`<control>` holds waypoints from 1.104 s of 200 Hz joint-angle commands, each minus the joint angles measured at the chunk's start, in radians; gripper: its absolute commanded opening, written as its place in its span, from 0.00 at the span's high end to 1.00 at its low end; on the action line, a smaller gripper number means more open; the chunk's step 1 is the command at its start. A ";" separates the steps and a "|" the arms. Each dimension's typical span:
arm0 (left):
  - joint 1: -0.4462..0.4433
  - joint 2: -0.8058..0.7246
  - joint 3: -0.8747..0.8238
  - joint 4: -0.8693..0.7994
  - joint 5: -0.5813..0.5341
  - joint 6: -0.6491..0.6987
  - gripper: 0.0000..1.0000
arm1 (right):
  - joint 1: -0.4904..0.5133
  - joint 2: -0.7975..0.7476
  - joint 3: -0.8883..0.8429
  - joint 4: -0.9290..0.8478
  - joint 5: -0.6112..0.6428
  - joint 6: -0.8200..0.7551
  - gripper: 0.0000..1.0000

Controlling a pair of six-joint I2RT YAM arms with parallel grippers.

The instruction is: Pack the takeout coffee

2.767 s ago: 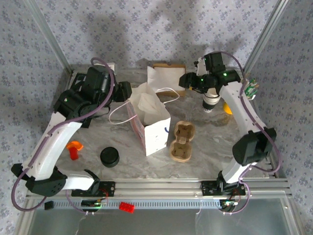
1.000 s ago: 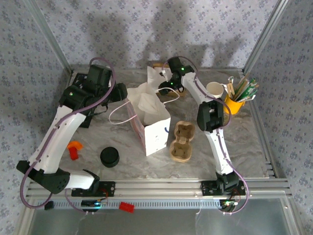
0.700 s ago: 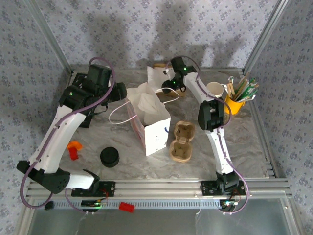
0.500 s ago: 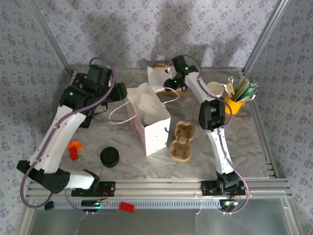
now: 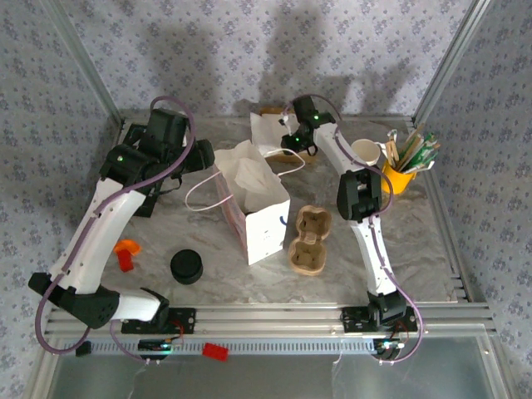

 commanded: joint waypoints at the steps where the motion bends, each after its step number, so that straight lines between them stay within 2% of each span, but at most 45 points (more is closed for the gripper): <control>1: 0.011 0.001 0.012 0.008 -0.012 0.018 0.32 | 0.000 0.025 0.043 -0.005 -0.025 -0.017 0.81; 29: 0.012 0.001 0.019 0.011 -0.004 0.019 0.32 | -0.001 -0.011 0.054 -0.013 -0.058 -0.010 0.95; 56: 0.012 -0.003 0.027 0.008 0.003 0.015 0.32 | -0.006 -0.070 0.041 -0.011 -0.081 0.012 1.00; 131: 0.012 -0.021 0.061 0.011 0.011 0.026 0.33 | -0.063 -0.255 -0.073 0.057 -0.129 0.113 1.00; 159: 0.011 -0.035 0.057 0.024 0.015 0.028 0.33 | -0.062 -0.298 -0.123 0.042 -0.068 0.112 1.00; 187: 0.011 -0.038 0.046 0.027 0.019 0.029 0.33 | -0.052 -0.338 -0.257 0.065 -0.022 0.137 1.00; 221: 0.012 -0.042 0.022 0.042 0.022 0.029 0.33 | 0.000 -0.353 -0.379 0.092 0.026 0.142 1.00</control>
